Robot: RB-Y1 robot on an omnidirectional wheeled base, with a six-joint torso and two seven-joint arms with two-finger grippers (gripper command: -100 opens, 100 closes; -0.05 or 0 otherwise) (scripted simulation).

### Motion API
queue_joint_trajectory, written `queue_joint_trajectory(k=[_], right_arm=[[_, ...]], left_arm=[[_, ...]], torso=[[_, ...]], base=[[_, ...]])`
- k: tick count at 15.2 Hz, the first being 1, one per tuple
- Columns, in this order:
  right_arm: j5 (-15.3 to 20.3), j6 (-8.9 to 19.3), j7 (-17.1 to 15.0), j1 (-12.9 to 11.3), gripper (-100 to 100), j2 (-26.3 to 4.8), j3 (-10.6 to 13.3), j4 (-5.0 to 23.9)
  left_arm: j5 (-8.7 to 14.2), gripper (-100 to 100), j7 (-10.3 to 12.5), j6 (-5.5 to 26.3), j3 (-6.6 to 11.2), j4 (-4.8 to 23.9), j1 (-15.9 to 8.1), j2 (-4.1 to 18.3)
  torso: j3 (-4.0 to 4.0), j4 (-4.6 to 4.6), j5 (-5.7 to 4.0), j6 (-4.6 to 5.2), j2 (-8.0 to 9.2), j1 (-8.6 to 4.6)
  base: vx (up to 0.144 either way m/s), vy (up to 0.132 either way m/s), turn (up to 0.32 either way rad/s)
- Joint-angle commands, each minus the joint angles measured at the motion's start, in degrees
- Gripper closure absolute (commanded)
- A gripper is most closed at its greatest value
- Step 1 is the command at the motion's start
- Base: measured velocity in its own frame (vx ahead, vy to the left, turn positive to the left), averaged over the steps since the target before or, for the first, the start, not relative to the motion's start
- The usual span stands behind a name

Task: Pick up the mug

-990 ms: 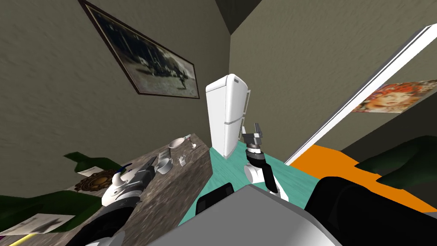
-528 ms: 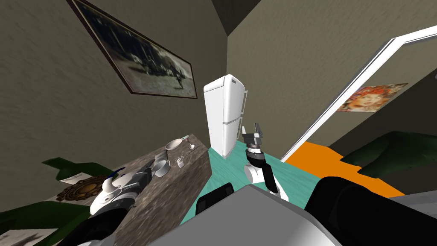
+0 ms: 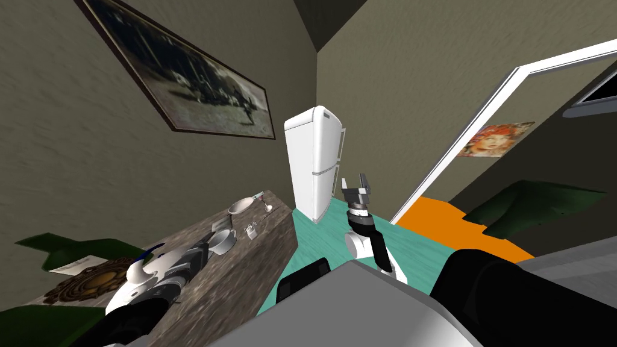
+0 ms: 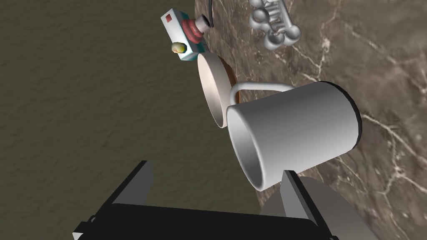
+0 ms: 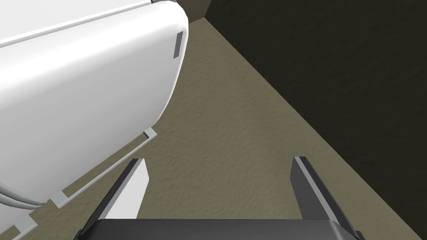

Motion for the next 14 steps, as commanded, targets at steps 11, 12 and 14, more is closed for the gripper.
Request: queue_joint_trajectory(k=[11, 12, 14], right_arm=[[0.0, 0.0, 0.0, 0.0, 0, 0.0, 0.0, 0.0], [0.0, 0.0, 0.0, 0.0, 0, 0.0, 0.0, 0.0], [0.0, 0.0, 0.0, 0.0, 0, 0.0, 0.0, 0.0]], left_arm=[[6.76, -100, 0.12, 13.61, 3.57, 1.84, -0.25, 4.62], [6.76, -100, 0.12, 13.96, 3.57, 1.84, -0.25, 4.62], [8.95, -100, 0.15, 17.04, 4.73, 2.45, -0.34, 6.1]], torso=[[-0.02, -0.01, 0.0, 0.03, -0.03, 0.01], [-0.01, -0.01, 0.0, 0.01, -0.02, 0.01], [-0.01, -0.01, 0.0, 0.03, -0.03, 0.01]], base=[[0.002, 0.007, -0.085], [0.002, 0.007, 0.001], [0.004, 0.007, -0.116]])
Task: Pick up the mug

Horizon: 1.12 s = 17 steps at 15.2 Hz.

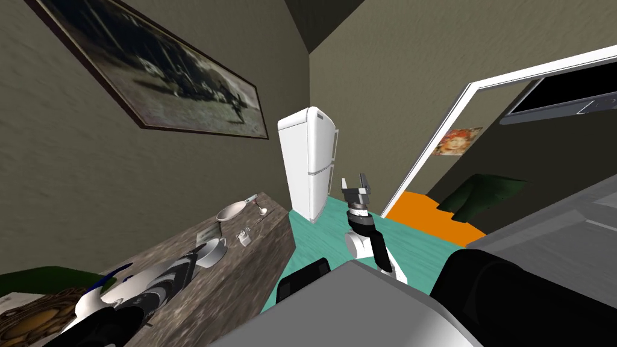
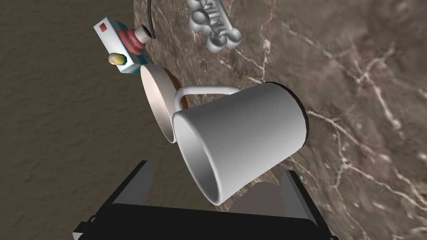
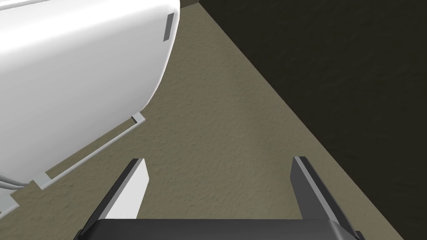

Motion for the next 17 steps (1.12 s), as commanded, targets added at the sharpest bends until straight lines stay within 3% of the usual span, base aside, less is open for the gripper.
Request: queue_joint_trajectory(k=[1, 2, 3, 5, 6, 9, 10, 13, 14, 17], right_arm=[[0.0, 0.0, 0.0, 0.0, 0, 0.0, 0.0, 0.0], [0.0, 0.0, 0.0, 0.0, 0, 0.0, 0.0, 0.0], [0.0, 0.0, 0.0, 0.01, 0, 0.0, 0.0, 0.0], [0.0, 0.0, 0.0, 0.0, 0, 0.0, 0.0, 0.0], [0.0, 0.0, 0.0, 0.0, 0, 0.0, 0.0, 0.0], [0.0, 0.0, 0.0, 0.0, 0, 0.0, 0.0, 0.0], [0.0, 0.0, 0.0, 0.01, 0, 0.0, 0.0, 0.0], [0.0, 0.0, 0.0, 0.0, 0, 0.0, 0.0, 0.0], [0.0, 0.0, 0.0, 0.01, 0, 0.0, 0.0, 0.0], [0.0, 0.0, 0.0, 0.0, 0, 0.0, 0.0, 0.0]], left_arm=[[0.74, -100, 0.02, 2.86, 0.42, 0.08, 0.07, 0.46], [0.74, -100, 0.02, 2.96, 0.42, 0.08, 0.07, 0.46], [2.91, -100, 0.05, 4.89, 1.56, 0.69, -0.03, 1.93], [2.91, -100, 0.05, 7.26, 1.56, 0.69, -0.03, 1.93], [5.05, -100, 0.08, 8.55, 2.69, 1.3, -0.14, 3.38], [5.05, -100, 0.08, 11.5, 2.69, 1.3, -0.14, 3.38], [7.16, -100, 0.11, 13.15, 3.8, 1.9, -0.24, 4.8], [7.16, -100, 0.11, 15.67, 3.8, 1.9, -0.24, 4.8], [9.22, -100, 0.14, 17.5, 4.88, 2.5, -0.35, 6.19], [9.22, -100, 0.14, 19.75, 4.88, 2.5, -0.35, 6.19]], torso=[[0.0, 0.0, 0.0, 0.0, 0.0, 0.0], [0.0, 0.0, 0.0, -0.02, 0.0, 0.0], [0.0, 0.0, 0.0, -0.03, 0.0, -0.01], [-0.01, 0.0, 0.0, 0.0, -0.01, 0.0], [0.0, 0.0, 0.0, -0.02, -0.01, 0.0], [-0.01, -0.01, 0.01, -0.02, -0.02, 0.01], [-0.01, 0.0, 0.01, -0.03, -0.01, 0.0], [-0.01, -0.01, 0.01, -0.02, -0.02, 0.0], [-0.01, 0.0, 0.0, -0.04, -0.01, -0.01], [-0.01, -0.01, 0.0, -0.02, -0.02, 0.0]], base=[[0.005, 0.01, -0.067], [0.004, 0.008, -0.005], [0.005, 0.006, -0.101], [0.006, 0.01, -0.105], [0.01, 0.01, -0.111], [0.007, 0.01, -0.062], [0.008, 0.004, -0.102], [0.007, 0.009, -0.068], [0.007, 0.007, -0.094], [0.008, 0.01, -0.066]])
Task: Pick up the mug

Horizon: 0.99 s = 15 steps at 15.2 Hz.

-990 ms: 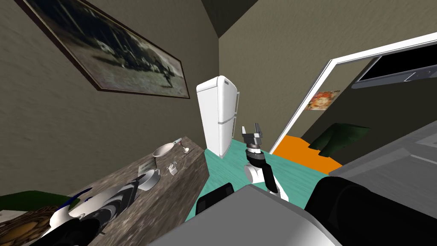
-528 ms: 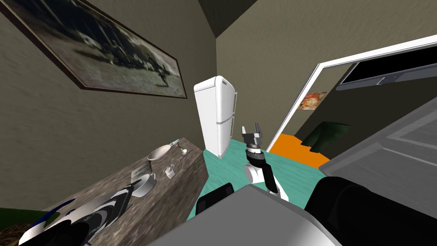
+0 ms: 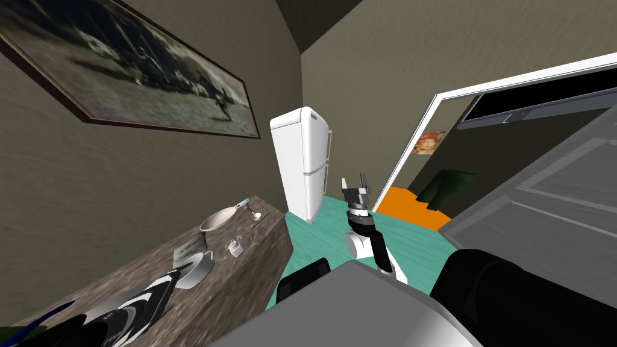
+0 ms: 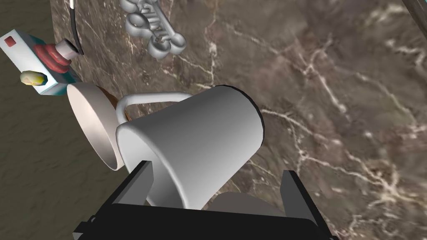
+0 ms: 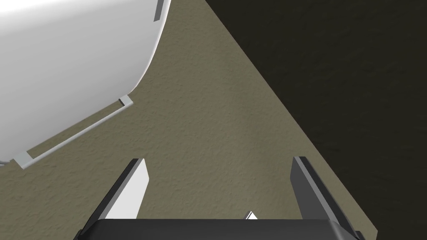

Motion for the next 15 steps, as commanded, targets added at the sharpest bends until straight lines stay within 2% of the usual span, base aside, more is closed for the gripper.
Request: queue_joint_trajectory(k=[1, 3, 4, 6, 7, 8, 10, 11, 13, 14, 15], right_arm=[[0.0, 0.0, 0.0, 0.0, 0, 0.0, 0.0, 0.0], [0.0, 0.0, 0.0, 0.0, 0, 0.0, 0.0, 0.0], [0.0, 0.0, 0.0, 0.0, 0, 0.0, 0.0, 0.0], [0.0, 0.0, 0.0, 0.0, 0, 0.0, 0.0, 0.0], [0.0, 0.0, 0.0, 0.0, 0, 0.0, 0.0, 0.0], [0.0, 0.0, 0.0, 0.0, 0, 0.0, 0.0, 0.0], [0.0, 0.0, 0.0, 0.0, 0, 0.0, 0.0, 0.0], [0.0, 0.0, 0.0, 0.0, 0, 0.0, 0.0, 0.0], [0.0, 0.0, 0.0, 0.0, 0, 0.0, 0.0, 0.0], [0.0, 0.0, 0.0, 0.0, 0, 0.0, 0.0, 0.0], [0.0, 0.0, 0.0, 0.0, 0, 0.0, 0.0, 0.0]], left_arm=[[2.21, -100, 0.04, 2.86, 1.17, 0.66, -0.18, 1.54], [2.21, -100, 0.04, 4.83, 1.17, 0.66, -0.18, 1.54], [4.15, -100, 0.07, 6.16, 2.18, 1.23, -0.28, 2.86], [4.15, -100, 0.07, 8.5, 2.18, 1.23, -0.28, 2.86], [4.15, -100, 0.07, 8.69, 2.18, 1.23, -0.28, 2.86], [6.02, -100, 0.1, 10.71, 3.16, 1.78, -0.38, 4.13], [6.02, -100, 0.1, 12.4, 3.16, 1.78, -0.38, 4.13], [7.81, -100, 0.13, 14.08, 4.1, 2.3, -0.47, 5.35], [7.81, -100, 0.13, 15.96, 4.1, 2.3, -0.47, 5.35], [9.51, -100, 0.15, 17.46, 4.99, 2.8, -0.57, 6.51], [9.51, -100, 0.15, 18.66, 4.99, 2.8, -0.57, 6.51]], torso=[[0.0, 0.0, 0.0, 0.0, 0.0, 0.0], [-0.01, 0.0, -0.01, 0.03, -0.01, 0.0], [0.0, 0.0, 0.0, 0.01, -0.01, 0.01], [-0.02, -0.01, 0.0, 0.03, -0.03, 0.02], [-0.01, -0.01, 0.0, 0.01, -0.02, 0.01], [-0.01, 0.0, 0.0, 0.0, -0.01, 0.0], [-0.01, 0.0, 0.0, 0.03, -0.02, 0.0], [-0.01, 0.0, 0.0, 0.01, -0.02, 0.01], [-0.02, -0.01, 0.0, 0.03, -0.03, 0.02], [-0.02, -0.01, 0.0, 0.01, -0.03, 0.02], [-0.02, 0.0, -0.01, 0.04, -0.03, 0.01]], base=[[0.007, 0.004, -0.106], [0.008, 0.01, -0.088], [0.012, 0.01, -0.105], [0.012, 0.012, -0.085], [0.006, 0.009, 0.005], [0.009, 0.006, -0.076], [0.01, 0.011, -0.096], [0.01, 0.012, -0.108], [0.011, 0.014, -0.074], [0.01, 0.009, -0.114], [0.012, 0.012, -0.107]])
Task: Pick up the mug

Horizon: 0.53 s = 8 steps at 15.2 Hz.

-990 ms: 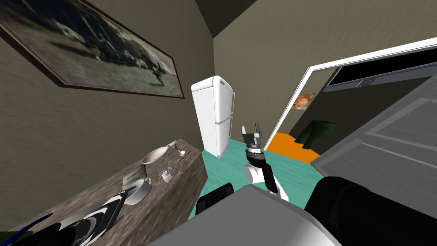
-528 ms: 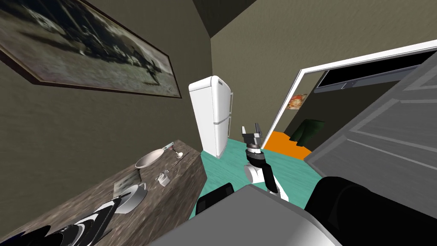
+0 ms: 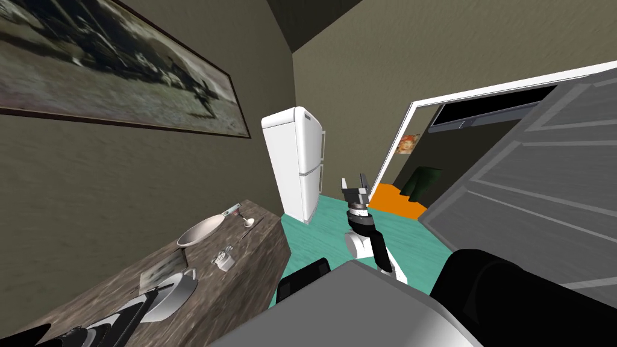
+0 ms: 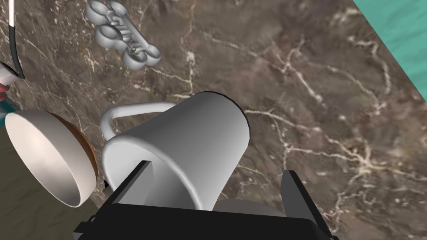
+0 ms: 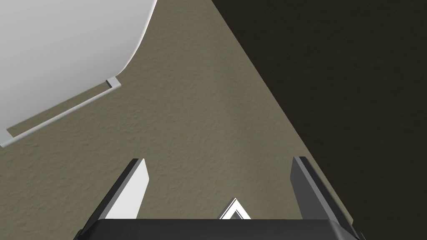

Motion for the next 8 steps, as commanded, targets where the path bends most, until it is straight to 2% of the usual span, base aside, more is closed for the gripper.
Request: queue_joint_trajectory(k=[1, 2, 4, 5, 7, 8], right_arm=[[0.0, 0.0, 0.0, 0.0, 0, 0.0, 0.0, 0.0], [0.0, 0.0, 0.0, 0.0, 0, 0.0, 0.0, 0.0], [0.0, 0.0, 0.0, 0.0, 0, 0.0, 0.0, 0.0], [0.0, 0.0, 0.0, 0.0, 0, 0.0, 0.0, 0.0], [0.0, 0.0, 0.0, 0.0, 0, 0.0, 0.0, 0.0], [0.0, 0.0, 0.0, 0.0, 0, 0.0, 0.0, 0.0]], left_arm=[[0.67, -100, -0.18, 2.26, 0.38, 0.3, 0.08, 0.35], [2.27, -100, -0.15, 3.95, 1.22, 0.78, -0.01, 1.44], [2.27, -100, -0.15, 5.45, 1.22, 0.78, -0.01, 1.44], [3.76, -100, -0.13, 7.24, 2.01, 1.22, -0.09, 2.46], [3.76, -100, -0.13, 8.43, 2.01, 1.22, -0.09, 2.46], [5.14, -100, -0.11, 10.43, 2.74, 1.64, -0.18, 3.4]], torso=[[0.0, 0.0, 0.0, 0.0, 0.0, 0.0], [0.0, 0.0, 0.01, -0.02, 0.01, 0.0], [0.0, 0.0, 0.0, 0.0, -0.01, 0.0], [0.0, 0.0, 0.0, -0.01, 0.0, 0.0], [0.0, 0.0, 0.0, 0.0, 0.0, 0.0], [0.01, 0.0, 0.01, -0.01, 0.01, 0.0]], base=[[0.011, 0.011, -0.022], [0.013, 0.012, -0.072], [0.011, 0.012, -0.069], [0.01, 0.012, -0.088], [0.009, 0.013, -0.066], [0.011, 0.009, -0.076]])
